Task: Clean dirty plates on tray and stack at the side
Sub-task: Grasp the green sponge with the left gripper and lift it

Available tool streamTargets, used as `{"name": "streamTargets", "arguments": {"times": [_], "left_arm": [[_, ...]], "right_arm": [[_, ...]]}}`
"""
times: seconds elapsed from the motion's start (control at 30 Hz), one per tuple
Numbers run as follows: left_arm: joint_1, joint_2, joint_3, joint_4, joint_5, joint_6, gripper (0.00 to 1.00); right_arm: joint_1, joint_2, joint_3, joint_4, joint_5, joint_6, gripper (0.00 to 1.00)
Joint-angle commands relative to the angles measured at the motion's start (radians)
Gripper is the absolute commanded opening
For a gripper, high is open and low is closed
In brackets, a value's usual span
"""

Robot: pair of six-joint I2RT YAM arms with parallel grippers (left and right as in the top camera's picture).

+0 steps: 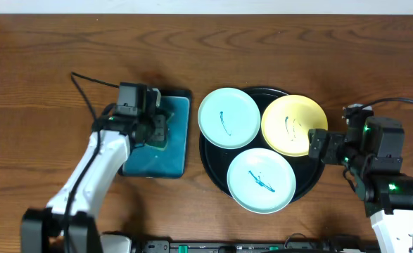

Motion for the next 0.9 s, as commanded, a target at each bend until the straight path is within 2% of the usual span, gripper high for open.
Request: {"name": "streamTargets", "arguments": {"times": [0.0, 0.27, 0.67, 0.87], "left_arm": [[-0.002, -0.034, 0.009, -0.015, 0.013, -0.008, 0.07], [-0.002, -0.030, 0.008, -0.032, 0.058, -0.008, 0.08], [-0.002, -0.030, 0.008, -0.032, 0.058, -0.008, 0.07], [0.009, -0.030, 0.008, 0.000, 0.061, 0.038, 0.07]], "right_arm": [[0.010, 0.014, 0.021, -0.019, -0.017, -0.015, 0.98], [0.010, 0.085, 0.021, -0.058, -0.111, -0.016, 0.95], [0.010, 0.121, 0.021, -0.035, -0.118, -0.015, 0.93], [0.009, 0.121, 0.021, -0.029, -0.117, -0.016, 0.91]]}}
